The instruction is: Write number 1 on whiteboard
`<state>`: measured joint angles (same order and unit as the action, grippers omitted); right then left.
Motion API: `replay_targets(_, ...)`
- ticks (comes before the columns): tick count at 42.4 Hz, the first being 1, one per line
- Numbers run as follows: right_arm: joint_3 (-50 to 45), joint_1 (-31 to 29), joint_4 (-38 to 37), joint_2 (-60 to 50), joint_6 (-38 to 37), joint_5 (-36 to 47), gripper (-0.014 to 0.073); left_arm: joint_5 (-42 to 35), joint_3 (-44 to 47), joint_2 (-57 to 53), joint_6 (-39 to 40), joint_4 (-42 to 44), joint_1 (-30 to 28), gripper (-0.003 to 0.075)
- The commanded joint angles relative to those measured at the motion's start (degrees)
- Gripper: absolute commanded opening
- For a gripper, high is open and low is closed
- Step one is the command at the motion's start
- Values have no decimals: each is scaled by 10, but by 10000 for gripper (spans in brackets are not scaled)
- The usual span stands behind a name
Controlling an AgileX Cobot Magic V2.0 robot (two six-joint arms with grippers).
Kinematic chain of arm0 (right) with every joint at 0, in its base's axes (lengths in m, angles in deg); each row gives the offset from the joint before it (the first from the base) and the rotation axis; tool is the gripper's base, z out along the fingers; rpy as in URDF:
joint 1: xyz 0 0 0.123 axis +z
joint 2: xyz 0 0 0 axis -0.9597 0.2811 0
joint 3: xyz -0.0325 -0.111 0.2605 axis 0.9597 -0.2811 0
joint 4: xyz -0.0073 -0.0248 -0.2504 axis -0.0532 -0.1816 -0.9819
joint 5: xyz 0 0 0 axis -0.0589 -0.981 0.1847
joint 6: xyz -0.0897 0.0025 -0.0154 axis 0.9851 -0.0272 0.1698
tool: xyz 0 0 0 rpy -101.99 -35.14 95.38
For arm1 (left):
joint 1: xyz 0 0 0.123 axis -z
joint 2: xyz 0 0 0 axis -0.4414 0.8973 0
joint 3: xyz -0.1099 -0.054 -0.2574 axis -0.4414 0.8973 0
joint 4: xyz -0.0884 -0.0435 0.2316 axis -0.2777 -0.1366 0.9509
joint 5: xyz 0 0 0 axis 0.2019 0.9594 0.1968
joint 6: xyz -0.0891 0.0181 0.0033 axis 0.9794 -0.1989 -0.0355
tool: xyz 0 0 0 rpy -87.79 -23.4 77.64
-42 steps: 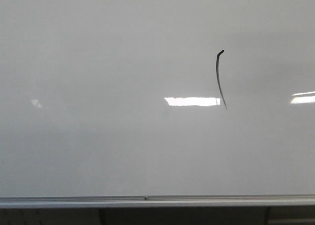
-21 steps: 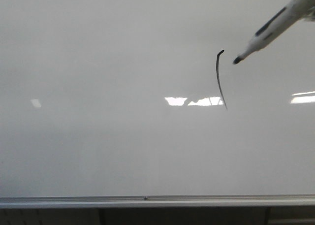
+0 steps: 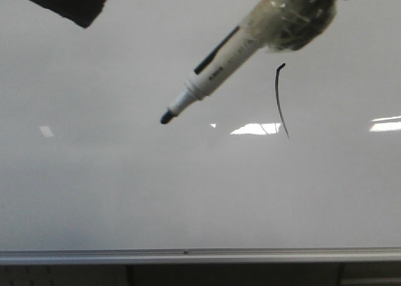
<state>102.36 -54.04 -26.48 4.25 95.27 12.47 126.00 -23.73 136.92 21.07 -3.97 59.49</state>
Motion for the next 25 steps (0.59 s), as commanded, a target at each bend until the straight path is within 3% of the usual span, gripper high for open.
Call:
replay_targets(1,22,0,62,0,29,3,-58,-8,-33,14,-2,-31,38,608)
replay_targets(17,22,0,74,5,40,8,-58,-11,-62,92,-2,-32,103,601)
replay_targets(20,22,0,74,5,40,8,-58,-11,-65,96,-2,-33,104,565)
replay_targets(25,22,0,74,5,40,8,-58,-14,-73,96,-2,-33,104,435)
